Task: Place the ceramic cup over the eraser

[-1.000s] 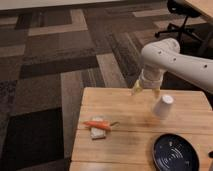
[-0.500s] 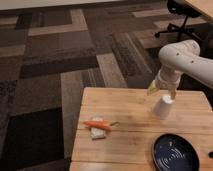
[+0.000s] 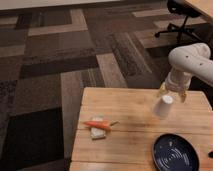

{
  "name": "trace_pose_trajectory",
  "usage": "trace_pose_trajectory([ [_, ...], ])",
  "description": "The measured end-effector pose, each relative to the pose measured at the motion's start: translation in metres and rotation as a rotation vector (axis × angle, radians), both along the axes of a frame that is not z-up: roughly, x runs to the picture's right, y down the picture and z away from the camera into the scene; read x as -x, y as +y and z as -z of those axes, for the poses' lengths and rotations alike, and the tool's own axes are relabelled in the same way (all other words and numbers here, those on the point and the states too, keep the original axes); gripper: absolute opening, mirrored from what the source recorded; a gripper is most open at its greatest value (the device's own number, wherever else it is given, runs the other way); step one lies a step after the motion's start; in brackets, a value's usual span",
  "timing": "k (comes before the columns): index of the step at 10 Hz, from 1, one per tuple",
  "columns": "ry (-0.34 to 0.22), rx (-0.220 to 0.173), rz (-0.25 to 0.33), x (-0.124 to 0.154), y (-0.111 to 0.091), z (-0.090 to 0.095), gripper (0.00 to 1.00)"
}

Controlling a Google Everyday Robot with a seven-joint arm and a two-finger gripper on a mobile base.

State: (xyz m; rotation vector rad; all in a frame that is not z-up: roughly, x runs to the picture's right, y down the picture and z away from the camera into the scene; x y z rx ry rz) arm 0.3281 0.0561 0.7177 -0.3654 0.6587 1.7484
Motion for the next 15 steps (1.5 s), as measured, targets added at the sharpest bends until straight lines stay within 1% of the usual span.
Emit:
trace_pose_trajectory([
  [2, -0.035, -0.006, 0.021, 0.001, 0.001, -0.008, 0.65],
  [4, -0.071, 0.001, 0.031, 0.003, 0.008, -0.017, 0.65],
  [6, -0.071, 0.016, 0.059, -0.004, 0.014, -0.028, 0.65],
  [8, -0.087, 0.017, 0.084, -0.003, 0.010, -0.039, 0.63],
  [9, -0.103, 0.021, 0.072, 0.003, 0.012, -0.044, 0.49],
  [10, -0.106, 0.021, 0.063, 0.004, 0.011, -0.044, 0.39],
  [11, -0.106, 0.019, 0.054, 0.007, 0.008, -0.042, 0.21],
  [12, -0.102, 0.013, 0.051, 0.008, 0.004, -0.038, 0.10],
  [13, -0.092, 0.010, 0.042, 0.007, -0.002, -0.029, 0.01],
  [15, -0.041, 0.002, 0.029, 0.000, -0.027, 0.014, 0.00],
])
